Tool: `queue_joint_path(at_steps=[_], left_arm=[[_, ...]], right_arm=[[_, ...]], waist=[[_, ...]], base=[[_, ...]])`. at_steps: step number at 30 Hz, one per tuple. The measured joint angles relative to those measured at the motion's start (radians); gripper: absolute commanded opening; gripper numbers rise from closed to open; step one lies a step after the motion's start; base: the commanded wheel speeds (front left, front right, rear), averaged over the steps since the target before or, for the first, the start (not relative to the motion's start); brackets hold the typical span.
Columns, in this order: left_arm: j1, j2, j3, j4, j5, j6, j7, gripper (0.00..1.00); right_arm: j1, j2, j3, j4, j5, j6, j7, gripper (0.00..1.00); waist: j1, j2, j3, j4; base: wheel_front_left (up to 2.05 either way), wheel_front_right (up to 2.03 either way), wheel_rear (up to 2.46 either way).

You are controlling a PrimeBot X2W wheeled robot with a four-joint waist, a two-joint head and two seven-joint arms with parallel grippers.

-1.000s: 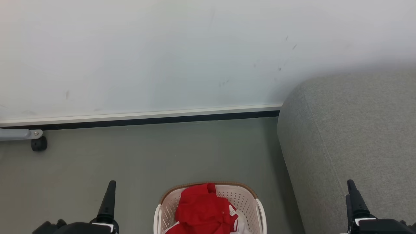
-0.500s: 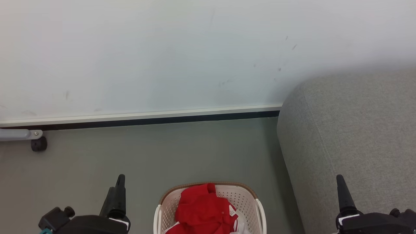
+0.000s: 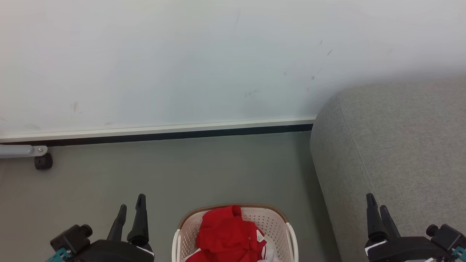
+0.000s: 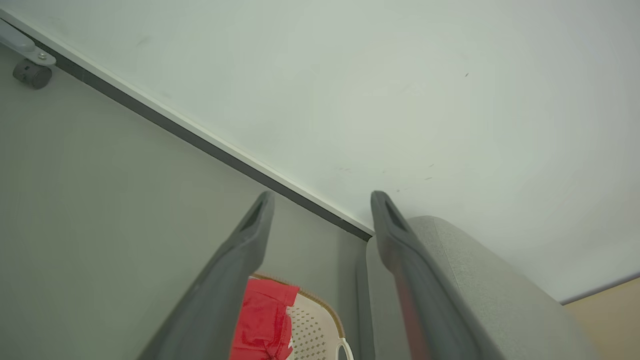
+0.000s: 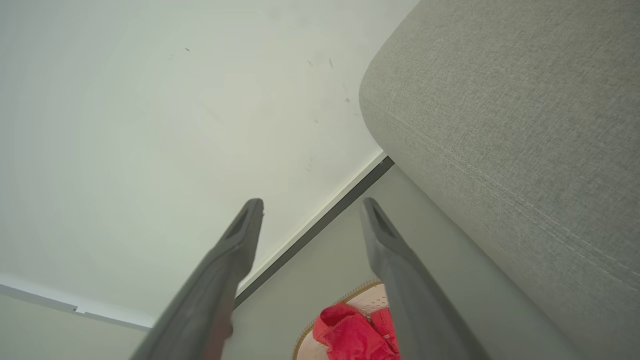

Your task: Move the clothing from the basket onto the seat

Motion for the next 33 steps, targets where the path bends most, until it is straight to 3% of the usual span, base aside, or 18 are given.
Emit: queue_joint_path(at_steps=[33], left_arm=[[0.033,0.018,-0.043,-0.007,0.443,0.074,-0.119,1.00]], right_arm=[[0.033,-0.030,0.111,-0.017,-0.434,-0.057,-0.119,1.00]], waist=[[0.0000,0.0000,-0.020,-0.001]], base=[[0.00,0.00,0.00]])
